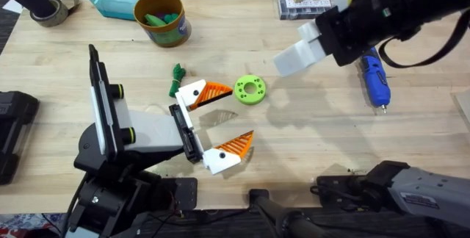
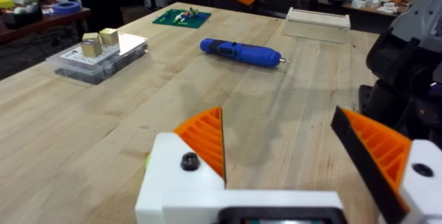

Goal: Pick up the gripper from the table and insert it into the empty holder that is missing its gripper. Then pick up a screw, insert it into the mounting hole, and use the screwdriver to tighten it. Finally, clean up the table by picking up the vegetable and placing it into the bucket.

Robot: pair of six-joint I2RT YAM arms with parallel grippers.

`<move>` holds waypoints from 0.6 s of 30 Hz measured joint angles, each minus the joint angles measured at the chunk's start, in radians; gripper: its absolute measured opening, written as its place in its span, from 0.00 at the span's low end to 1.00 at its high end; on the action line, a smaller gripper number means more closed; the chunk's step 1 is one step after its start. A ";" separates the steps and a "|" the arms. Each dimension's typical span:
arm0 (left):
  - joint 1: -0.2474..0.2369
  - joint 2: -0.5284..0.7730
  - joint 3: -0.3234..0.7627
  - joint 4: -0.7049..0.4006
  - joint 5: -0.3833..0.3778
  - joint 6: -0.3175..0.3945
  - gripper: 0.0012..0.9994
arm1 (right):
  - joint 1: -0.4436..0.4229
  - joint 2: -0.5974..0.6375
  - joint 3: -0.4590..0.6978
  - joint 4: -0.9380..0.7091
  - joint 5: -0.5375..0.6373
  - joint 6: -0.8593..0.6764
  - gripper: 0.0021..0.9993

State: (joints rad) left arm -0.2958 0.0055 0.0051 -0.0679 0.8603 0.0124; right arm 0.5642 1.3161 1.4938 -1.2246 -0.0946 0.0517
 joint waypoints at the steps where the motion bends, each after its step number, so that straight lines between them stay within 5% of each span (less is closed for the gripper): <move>1: 0.000 0.000 0.000 0.000 0.000 0.001 0.95 | -0.001 -0.001 0.000 -0.005 0.000 0.000 0.99; 13: 0.000 0.000 0.000 0.000 0.000 0.002 0.95 | 0.001 -0.056 -0.001 -0.019 -0.063 -0.074 0.99; 15: 0.000 0.000 0.000 -0.001 0.001 -0.005 0.79 | 0.002 -0.059 -0.001 -0.020 -0.068 -0.082 0.99; 18: 0.000 0.000 0.000 -0.001 0.000 -0.001 0.35 | 0.002 -0.058 -0.001 -0.020 -0.072 -0.086 0.99</move>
State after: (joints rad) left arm -0.2958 0.0055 0.0051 -0.0689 0.8608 0.0116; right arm 0.5663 1.2579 1.4929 -1.2449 -0.1664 -0.0339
